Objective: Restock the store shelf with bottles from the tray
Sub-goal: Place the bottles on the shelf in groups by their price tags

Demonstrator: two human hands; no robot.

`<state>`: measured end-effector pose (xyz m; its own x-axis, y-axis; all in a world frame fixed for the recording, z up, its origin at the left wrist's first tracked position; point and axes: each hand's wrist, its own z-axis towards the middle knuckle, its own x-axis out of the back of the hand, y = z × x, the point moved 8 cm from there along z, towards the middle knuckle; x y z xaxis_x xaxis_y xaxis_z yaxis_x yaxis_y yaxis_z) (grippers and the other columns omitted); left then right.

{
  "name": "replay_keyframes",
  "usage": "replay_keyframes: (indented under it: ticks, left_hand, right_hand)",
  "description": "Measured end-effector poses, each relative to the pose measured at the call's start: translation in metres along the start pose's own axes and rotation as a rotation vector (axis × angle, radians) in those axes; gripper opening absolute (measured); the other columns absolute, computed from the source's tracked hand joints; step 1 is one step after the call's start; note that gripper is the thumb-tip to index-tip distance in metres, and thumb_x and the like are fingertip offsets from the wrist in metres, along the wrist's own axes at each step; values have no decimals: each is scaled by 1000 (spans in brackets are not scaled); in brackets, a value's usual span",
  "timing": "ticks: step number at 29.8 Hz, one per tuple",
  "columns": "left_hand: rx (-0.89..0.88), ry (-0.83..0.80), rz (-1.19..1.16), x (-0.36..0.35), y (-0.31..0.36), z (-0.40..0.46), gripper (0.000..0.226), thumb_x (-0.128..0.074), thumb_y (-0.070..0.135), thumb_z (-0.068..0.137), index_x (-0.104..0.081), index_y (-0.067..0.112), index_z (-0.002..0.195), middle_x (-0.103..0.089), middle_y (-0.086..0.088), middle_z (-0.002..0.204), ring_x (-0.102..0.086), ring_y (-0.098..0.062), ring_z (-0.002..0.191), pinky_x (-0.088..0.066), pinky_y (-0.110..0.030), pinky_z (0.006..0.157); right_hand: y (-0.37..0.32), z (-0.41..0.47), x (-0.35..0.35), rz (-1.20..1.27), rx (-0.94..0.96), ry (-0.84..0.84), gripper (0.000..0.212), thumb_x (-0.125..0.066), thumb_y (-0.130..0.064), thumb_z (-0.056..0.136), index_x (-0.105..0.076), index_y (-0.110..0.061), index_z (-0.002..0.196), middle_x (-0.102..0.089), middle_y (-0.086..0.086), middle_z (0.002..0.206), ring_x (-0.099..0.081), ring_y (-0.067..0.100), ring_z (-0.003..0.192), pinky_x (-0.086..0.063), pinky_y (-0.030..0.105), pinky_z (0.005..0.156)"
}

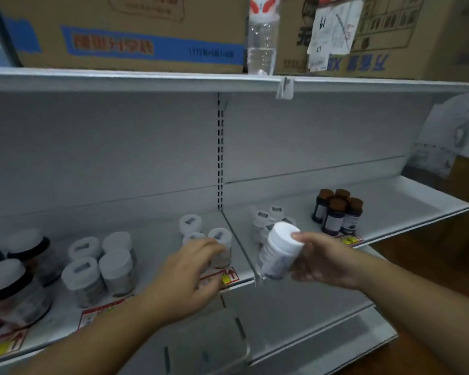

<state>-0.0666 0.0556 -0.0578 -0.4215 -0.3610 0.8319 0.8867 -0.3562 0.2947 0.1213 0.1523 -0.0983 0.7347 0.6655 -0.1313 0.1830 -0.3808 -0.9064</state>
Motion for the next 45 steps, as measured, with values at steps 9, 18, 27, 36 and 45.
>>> replay_keyframes:
  ticks: [9,18,27,36,45]
  left_hand:
    - [173,35,136,9,-50,29,50,-54,40,82,-52,22,128,-55,2,130,-48,-11,119,-31,-17,95]
    - [998,341,-383,-28,-126,-2,49,-51,36,93,-36,28,139,-37,0,149,-36,-22,134,-24,-23,95]
    - [1003,377,-641,-66,-142,-2,44,-41,26,99,-30,26,141,-37,10,141,-35,-3,123,-25,-7,92]
    - [833,456,-1039,-83,-143,19,37,-41,39,97,-51,17,124,-60,-14,125,-58,-29,115,-43,-50,103]
    - [853,451,-1333,-106,-150,15,59,-39,54,92,-49,10,131,-59,-21,127,-56,-37,119,-37,-57,106]
  right_hand:
    - [-52,70,6,28,75,122,33,-48,-44,87,-57,-14,97,-56,10,87,-55,24,73,-43,31,66]
    - [-75,188,-32,-283,192,126,59,-40,-45,93,-35,-10,139,-48,12,132,-51,29,111,-37,30,81]
    - [-14,234,-34,-537,84,99,56,-31,-44,93,-32,-11,138,-42,14,141,-47,28,119,-38,34,88]
    - [2,217,-31,-174,101,73,56,-31,-60,91,-40,-27,136,-43,-2,143,-46,15,125,-32,38,111]
    - [7,194,-45,14,409,206,20,-35,-29,98,-49,-28,112,-58,3,116,-59,15,105,-49,31,93]
